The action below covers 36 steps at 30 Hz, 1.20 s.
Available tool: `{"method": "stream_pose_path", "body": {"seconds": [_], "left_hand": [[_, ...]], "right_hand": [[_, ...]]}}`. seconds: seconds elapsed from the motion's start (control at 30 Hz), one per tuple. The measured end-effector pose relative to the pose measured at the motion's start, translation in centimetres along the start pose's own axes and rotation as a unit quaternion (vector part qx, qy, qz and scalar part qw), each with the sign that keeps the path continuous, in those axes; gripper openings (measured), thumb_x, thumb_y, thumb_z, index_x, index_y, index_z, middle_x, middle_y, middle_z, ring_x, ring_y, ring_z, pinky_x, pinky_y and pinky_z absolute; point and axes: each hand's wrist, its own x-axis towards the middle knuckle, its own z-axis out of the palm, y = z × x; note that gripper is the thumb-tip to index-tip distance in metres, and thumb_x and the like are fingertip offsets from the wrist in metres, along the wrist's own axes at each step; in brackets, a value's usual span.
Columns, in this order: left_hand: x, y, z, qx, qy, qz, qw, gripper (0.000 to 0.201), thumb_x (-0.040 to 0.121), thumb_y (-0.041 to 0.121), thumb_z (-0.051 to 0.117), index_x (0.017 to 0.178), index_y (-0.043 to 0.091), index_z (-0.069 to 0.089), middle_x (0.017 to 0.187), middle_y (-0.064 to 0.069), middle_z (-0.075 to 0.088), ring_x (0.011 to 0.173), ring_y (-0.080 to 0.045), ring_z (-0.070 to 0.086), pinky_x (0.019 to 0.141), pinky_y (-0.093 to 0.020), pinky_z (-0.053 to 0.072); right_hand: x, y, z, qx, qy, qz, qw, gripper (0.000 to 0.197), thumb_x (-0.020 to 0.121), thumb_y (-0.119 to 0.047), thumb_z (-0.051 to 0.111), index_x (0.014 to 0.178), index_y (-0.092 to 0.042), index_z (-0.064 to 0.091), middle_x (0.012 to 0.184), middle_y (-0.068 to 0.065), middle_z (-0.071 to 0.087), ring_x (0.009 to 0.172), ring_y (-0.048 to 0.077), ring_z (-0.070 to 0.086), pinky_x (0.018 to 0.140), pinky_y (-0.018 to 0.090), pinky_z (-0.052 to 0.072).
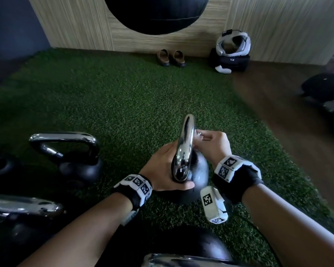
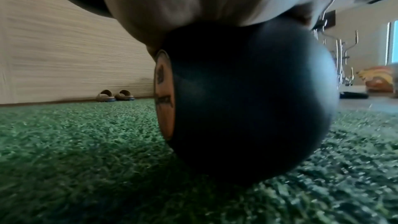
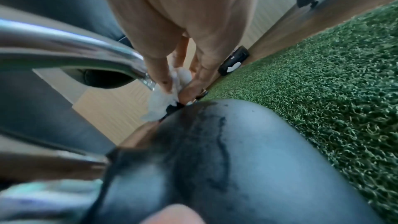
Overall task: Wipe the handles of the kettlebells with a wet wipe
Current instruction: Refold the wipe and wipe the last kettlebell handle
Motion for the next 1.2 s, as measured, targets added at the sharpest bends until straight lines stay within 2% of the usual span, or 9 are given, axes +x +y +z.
{"method": "stream_pose_path", "body": {"seconds": [0.13,0.3,0.4,0.53,0.7,0.83,0.97,1.03,1.2], "left_hand": [[-0.1,0.3,-0.7,-0.028,0.029,0.032,0.999,0.097,0.059,0.047,0.098,0.139,0.018,0.051,0.124,0.016,0.053,0.116,-0.001,0.051,0.107,-0.024,0.042],[-0.3,0.3,-0.4,-0.048,0.036,0.034,0.998,0.095,0.065,0.059,0.086,0.141,0.019,0.046,0.124,0.032,0.041,0.117,0.004,0.046,0.109,-0.009,0.032],[-0.7,0.2,-0.2,-0.052,0.036,0.01,0.998,0.099,0.062,0.066,0.079,0.142,0.025,0.038,0.128,0.023,0.046,0.119,-0.002,0.05,0.11,-0.02,0.037],[-0.8,0.6,0.0,-0.058,0.033,-0.023,0.997,0.098,0.059,0.067,0.079,0.139,0.032,0.034,0.131,-0.003,0.063,0.122,-0.019,0.059,0.111,-0.037,0.045],[-0.7,0.7,0.0,-0.071,0.041,-0.04,0.996,0.092,0.059,0.062,0.082,0.137,0.041,0.037,0.131,0.001,0.063,0.123,-0.021,0.061,0.109,-0.043,0.05],[-0.7,1.0,-0.2,-0.085,0.041,-0.058,0.994,0.088,0.058,0.06,0.083,0.132,0.049,0.037,0.129,0.003,0.063,0.122,-0.016,0.062,0.108,-0.04,0.05],[-0.9,0.8,0.1,-0.079,0.035,-0.08,0.993,0.094,0.054,0.063,0.084,0.131,0.063,0.031,0.135,0.001,0.059,0.129,-0.022,0.058,0.113,-0.048,0.047],[-0.9,0.8,0.2,-0.085,0.037,-0.081,0.992,0.096,0.053,0.061,0.086,0.125,0.078,0.026,0.136,0.003,0.058,0.131,-0.021,0.057,0.114,-0.048,0.045],[-1.0,0.2,0.4,-0.085,0.036,-0.097,0.991,0.097,0.053,0.06,0.088,0.132,0.058,0.032,0.138,0.001,0.058,0.13,-0.02,0.057,0.114,-0.046,0.045]], "right_hand": [[-0.3,0.0,0.4,-0.086,0.017,-0.046,0.995,0.018,0.092,-0.026,0.076,0.1,-0.012,0.082,0.09,0.0,0.079,0.072,0.014,0.068,0.07,0.03,0.057],[0.6,-1.3,0.0,-0.061,0.036,-0.066,0.995,0.013,0.091,-0.019,0.076,0.101,-0.015,0.082,0.09,0.006,0.079,0.078,0.016,0.068,0.077,0.033,0.058],[0.6,-1.5,-0.1,-0.027,0.074,-0.115,0.99,0.018,0.09,-0.017,0.076,0.107,-0.015,0.081,0.093,0.004,0.079,0.079,0.011,0.066,0.076,0.026,0.053],[1.1,-0.3,-0.2,-0.046,0.023,-0.094,0.994,0.022,0.089,-0.016,0.077,0.112,-0.014,0.079,0.095,0.002,0.077,0.081,0.009,0.065,0.072,0.019,0.047],[2.4,-1.4,-0.1,-0.001,0.039,-0.16,0.986,0.014,0.087,-0.022,0.076,0.1,-0.025,0.082,0.085,-0.007,0.077,0.069,0.003,0.065,0.065,0.028,0.051],[1.8,-2.1,-1.0,-0.028,0.076,-0.213,0.974,0.029,0.087,-0.001,0.073,0.107,-0.021,0.081,0.103,-0.002,0.079,0.089,0.009,0.073,0.084,0.027,0.059],[2.5,-1.7,-1.1,-0.034,0.053,-0.217,0.974,0.021,0.086,-0.012,0.08,0.105,-0.021,0.081,0.104,-0.002,0.074,0.089,0.01,0.066,0.081,0.035,0.06],[2.9,-2.0,-1.4,-0.032,0.041,-0.223,0.974,0.021,0.086,-0.012,0.079,0.105,-0.021,0.082,0.104,-0.001,0.071,0.089,0.011,0.064,0.081,0.032,0.06],[0.1,-2.9,-2.7,-0.039,0.035,-0.324,0.944,0.031,0.084,0.006,0.074,0.105,-0.017,0.081,0.102,-0.006,0.071,0.085,-0.003,0.063,0.075,0.006,0.051]]}}
